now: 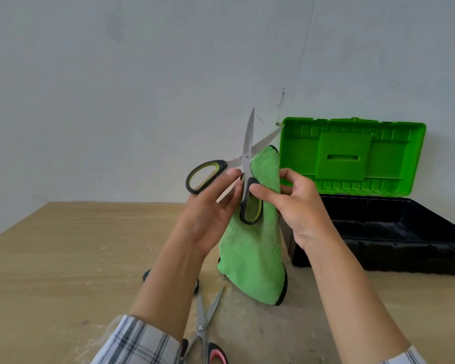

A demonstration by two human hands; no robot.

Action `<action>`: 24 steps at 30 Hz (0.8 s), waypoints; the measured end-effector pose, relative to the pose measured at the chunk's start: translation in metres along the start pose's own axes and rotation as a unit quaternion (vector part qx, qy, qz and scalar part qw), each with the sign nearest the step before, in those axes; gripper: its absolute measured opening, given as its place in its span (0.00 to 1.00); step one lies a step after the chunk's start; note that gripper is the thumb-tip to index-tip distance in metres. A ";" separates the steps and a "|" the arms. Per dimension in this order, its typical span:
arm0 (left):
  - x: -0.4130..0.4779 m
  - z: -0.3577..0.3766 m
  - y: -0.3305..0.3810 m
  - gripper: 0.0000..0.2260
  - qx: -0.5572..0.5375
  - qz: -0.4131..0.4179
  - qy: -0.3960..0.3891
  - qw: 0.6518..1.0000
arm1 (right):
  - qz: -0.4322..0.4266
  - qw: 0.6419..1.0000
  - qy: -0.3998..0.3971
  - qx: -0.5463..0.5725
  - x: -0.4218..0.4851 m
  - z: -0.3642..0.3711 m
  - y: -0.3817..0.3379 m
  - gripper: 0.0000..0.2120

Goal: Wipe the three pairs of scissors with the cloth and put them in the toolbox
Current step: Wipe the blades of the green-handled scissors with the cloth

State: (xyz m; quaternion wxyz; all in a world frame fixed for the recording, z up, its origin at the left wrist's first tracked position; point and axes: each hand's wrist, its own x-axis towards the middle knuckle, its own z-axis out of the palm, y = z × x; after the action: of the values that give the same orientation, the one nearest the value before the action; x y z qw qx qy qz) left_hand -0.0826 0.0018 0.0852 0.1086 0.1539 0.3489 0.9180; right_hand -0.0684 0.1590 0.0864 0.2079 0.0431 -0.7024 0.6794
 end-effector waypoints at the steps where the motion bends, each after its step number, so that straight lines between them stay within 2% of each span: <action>1: 0.000 0.003 -0.002 0.06 0.041 0.019 0.021 0.999 | -0.002 1.000 -0.003 -0.007 -0.001 0.001 -0.001 0.15; 4: 0.001 0.006 -0.001 0.10 0.087 0.055 0.082 0.991 | -0.007 0.999 -0.019 -0.025 -0.004 0.004 -0.004 0.15; 9: 0.000 0.006 0.005 0.12 0.037 0.050 0.099 0.993 | -0.035 0.996 -0.028 -0.071 -0.008 0.014 -0.006 0.14; 12: 0.000 0.007 0.006 0.06 0.084 0.056 0.120 0.988 | -0.047 0.993 -0.049 -0.101 -0.011 0.019 -0.008 0.13; 14: -0.001 0.006 0.008 0.05 0.103 0.065 0.133 0.984 | -0.044 0.992 -0.065 -0.098 -0.012 0.020 -0.007 0.12; 18: 0.000 0.000 0.018 0.13 0.117 0.056 0.155 0.979 | -0.013 0.996 -0.073 -0.049 -0.008 0.012 -0.004 0.08; 21: -0.001 -0.002 0.023 0.11 0.122 0.043 0.150 0.980 | 0.024 0.998 -0.060 -0.005 -0.005 0.003 -0.004 0.09; 24: -0.003 -0.001 0.025 0.07 0.118 0.028 0.139 0.983 | 0.022 0.999 -0.033 -0.018 -0.003 -0.003 -0.005 0.12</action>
State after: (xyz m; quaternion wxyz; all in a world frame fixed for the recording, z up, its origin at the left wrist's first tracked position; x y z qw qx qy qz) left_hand -0.0829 -0.0181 0.1013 0.0143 0.0464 0.4620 0.8855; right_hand -0.0636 0.1609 0.0897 0.1700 0.0462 -0.7219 0.6692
